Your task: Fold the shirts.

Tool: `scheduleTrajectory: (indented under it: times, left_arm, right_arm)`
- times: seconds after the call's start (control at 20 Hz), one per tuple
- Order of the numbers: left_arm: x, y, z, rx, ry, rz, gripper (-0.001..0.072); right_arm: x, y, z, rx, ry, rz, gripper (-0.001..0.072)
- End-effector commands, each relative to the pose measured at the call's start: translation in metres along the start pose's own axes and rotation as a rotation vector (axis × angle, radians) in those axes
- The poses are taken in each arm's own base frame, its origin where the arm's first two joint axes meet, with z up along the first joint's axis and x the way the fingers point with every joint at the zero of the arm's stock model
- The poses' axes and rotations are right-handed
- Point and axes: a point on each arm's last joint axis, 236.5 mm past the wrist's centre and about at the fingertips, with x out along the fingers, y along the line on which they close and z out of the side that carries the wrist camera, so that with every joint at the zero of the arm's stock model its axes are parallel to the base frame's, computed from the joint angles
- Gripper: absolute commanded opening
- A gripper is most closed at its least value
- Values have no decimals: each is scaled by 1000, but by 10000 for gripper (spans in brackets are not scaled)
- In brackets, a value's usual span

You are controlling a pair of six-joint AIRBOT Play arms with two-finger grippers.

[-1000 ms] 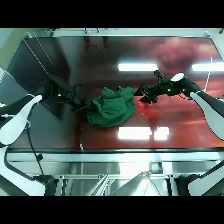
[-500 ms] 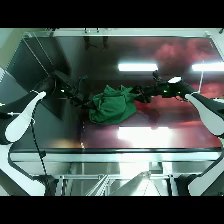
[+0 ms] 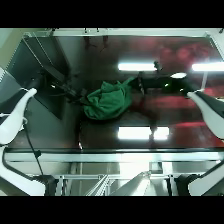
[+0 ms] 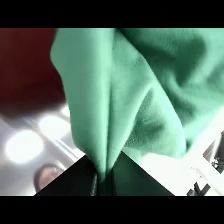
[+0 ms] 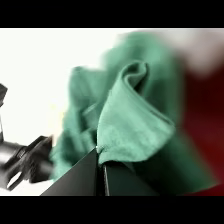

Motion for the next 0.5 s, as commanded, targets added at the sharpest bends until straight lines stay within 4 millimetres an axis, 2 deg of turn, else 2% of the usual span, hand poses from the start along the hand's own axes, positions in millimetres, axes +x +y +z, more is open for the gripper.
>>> scheduleTrajectory:
  times: [0.0, 0.1, 0.2, 0.35, 0.45]
  left_arm:
    - [-82, -47, -1, 154, -158, -13, 29]
    - [-148, -105, -15, 326, -336, -29, 30]
    - [-208, -148, -49, 456, -501, 49, 30]
    - [-275, -185, -98, 534, -735, 188, 31]
    - [-312, -199, -116, 542, -903, 282, 31]
  right_arm:
    - [-73, 118, -12, -256, -1, 165, 23]
    - [-122, 189, -47, -452, 0, 187, 24]
    - [-156, 233, -85, -642, -35, 103, 24]
    - [-212, 296, -129, -893, -230, -13, 24]
    - [-245, 331, -153, -1008, -373, -44, 24]
